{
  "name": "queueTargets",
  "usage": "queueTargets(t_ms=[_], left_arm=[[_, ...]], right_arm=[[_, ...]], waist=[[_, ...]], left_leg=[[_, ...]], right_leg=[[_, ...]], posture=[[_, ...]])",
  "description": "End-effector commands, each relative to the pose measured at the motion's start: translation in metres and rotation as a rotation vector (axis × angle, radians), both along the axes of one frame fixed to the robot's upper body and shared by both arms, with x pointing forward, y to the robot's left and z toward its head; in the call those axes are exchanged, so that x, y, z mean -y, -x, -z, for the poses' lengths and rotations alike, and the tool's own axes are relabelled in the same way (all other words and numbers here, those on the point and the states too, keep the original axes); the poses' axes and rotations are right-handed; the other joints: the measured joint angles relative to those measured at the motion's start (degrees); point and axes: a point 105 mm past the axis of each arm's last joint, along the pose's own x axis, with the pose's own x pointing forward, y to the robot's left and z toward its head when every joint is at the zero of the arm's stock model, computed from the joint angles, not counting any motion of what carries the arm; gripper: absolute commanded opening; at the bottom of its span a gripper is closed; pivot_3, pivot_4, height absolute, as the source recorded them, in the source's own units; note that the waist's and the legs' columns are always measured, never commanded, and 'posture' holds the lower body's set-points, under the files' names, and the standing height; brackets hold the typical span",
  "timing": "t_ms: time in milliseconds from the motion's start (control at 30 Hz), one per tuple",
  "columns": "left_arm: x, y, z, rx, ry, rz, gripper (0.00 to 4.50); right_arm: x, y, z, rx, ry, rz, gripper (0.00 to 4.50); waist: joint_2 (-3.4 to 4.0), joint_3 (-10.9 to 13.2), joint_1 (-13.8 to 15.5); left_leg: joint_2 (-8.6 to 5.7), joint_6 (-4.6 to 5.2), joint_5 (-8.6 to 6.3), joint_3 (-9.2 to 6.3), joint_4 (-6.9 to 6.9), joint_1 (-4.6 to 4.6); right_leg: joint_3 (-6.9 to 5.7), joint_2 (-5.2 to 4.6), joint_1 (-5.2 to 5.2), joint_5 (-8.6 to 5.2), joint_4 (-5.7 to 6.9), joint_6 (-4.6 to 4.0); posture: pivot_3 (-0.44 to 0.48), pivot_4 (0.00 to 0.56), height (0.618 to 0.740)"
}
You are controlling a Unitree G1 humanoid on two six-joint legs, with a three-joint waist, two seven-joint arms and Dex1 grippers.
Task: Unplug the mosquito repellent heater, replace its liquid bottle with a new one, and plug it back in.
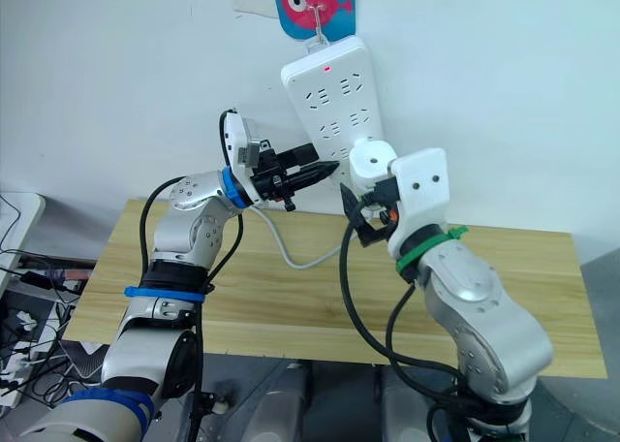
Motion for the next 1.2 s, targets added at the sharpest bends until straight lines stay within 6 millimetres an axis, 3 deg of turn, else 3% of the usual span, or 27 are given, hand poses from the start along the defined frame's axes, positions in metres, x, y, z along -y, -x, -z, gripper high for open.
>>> queueTargets(t_ms=[33,233,333,433,500,567,667,767,933,1133,1200], left_arm=[[0.003,0.0,-0.005,0.037,-0.023,-0.001,1.3],[-0.002,-0.007,-0.001,0.029,-0.036,-0.032,1.3],[-0.009,-0.009,0.004,-0.001,-0.041,-0.039,2.27],[-0.04,-0.009,0.012,-0.016,-0.083,-0.117,3.2],[-0.049,-0.007,0.013,-0.018,-0.092,-0.139,3.93],[-0.06,0.008,0.014,-0.024,-0.095,-0.156,4.48],[-0.071,0.029,0.017,-0.036,-0.11,-0.174,4.48],[-0.073,0.065,0.018,-0.017,-0.123,-0.149,4.5],[-0.054,0.109,0.01,0.113,-0.105,-0.059,4.5],[-0.043,0.127,0.01,0.115,-0.078,-0.045,4.5],[-0.042,0.127,0.012,0.104,-0.081,-0.044,4.5]], right_arm=[[0.01,0.015,-0.002,0.027,0.017,-0.045,4.46],[0.027,0.026,0.001,0.025,0.028,-0.104,4.46],[0.03,0.031,0.002,0.019,0.039,-0.126,4.5],[0.03,0.035,0.011,-0.004,0.062,-0.168,4.5],[0.031,0.035,0.012,-0.004,0.063,-0.179,4.5],[0.027,0.034,0.011,0.003,0.071,-0.22,4.5],[0.021,0.034,0.011,0.006,0.064,-0.283,4.5],[0.006,0.036,0.01,0.014,0.071,-0.384,3.91],[-0.009,0.027,0.014,0.024,0.083,-0.436,2.11],[-0.013,0.016,0.013,0.067,0.076,-0.396,0.01],[-0.012,0.012,0.011,0.077,0.069,-0.37,0.01]], waist=[[-0.01,-0.01,0.03],[-0.04,-0.02,0.0],[-0.06,-0.03,-0.08],[-0.06,-0.03,-0.48],[-0.06,-0.03,-0.73],[-0.06,-0.03,-0.68],[-0.06,-0.03,-0.41],[-0.12,-0.04,0.27],[-0.21,-0.1,2.22],[-0.22,-0.13,5.47],[-0.23,-0.13,6.21]], left_leg=[[-0.01,0.0,0.0,0.0,0.0,0.0],[-0.02,0.04,-0.01,0.0,0.03,0.0],[-0.02,0.17,-0.07,0.0,0.05,0.04],[0.0,0.21,-0.08,0.01,0.03,0.06],[0.05,0.18,-0.07,0.08,-0.01,0.08],[0.05,0.17,-0.05,0.1,0.0,0.05],[0.08,0.13,-0.03,0.13,0.01,0.05],[0.08,0.07,0.0,0.09,0.0,0.05],[0.09,0.01,0.03,0.1,-0.01,0.06],[0.04,0.0,0.04,0.12,-0.01,0.06],[0.05,-0.01,0.03,0.15,-0.02,0.06]], right_leg=[[0.0,0.0,0.02,0.0,-0.01,0.0],[-0.03,-0.01,0.06,0.0,0.0,0.0],[-0.03,-0.01,0.09,0.01,0.06,0.01],[-0.03,0.02,0.06,0.0,0.14,0.01],[0.04,0.05,-0.04,0.0,0.22,0.01],[0.07,0.05,-0.19,0.0,0.38,0.01],[0.15,0.04,-0.19,-0.01,0.38,0.0],[0.14,0.03,-0.19,-0.01,0.36,0.0],[0.14,-0.04,-0.16,-0.01,0.26,-0.01],[0.17,0.01,-0.14,-0.01,0.17,0.0],[0.17,0.02,-0.14,-0.01,0.1,-0.01]], posture=[[0.164,0.275,0.74],[0.159,0.283,0.74],[0.17,0.286,0.74],[0.196,0.292,0.74],[0.215,0.296,0.74],[0.236,0.298,0.74],[0.27,0.298,0.74],[0.304,0.299,0.74],[0.353,0.289,0.74],[0.367,0.281,0.74],[0.367,0.281,0.74]])
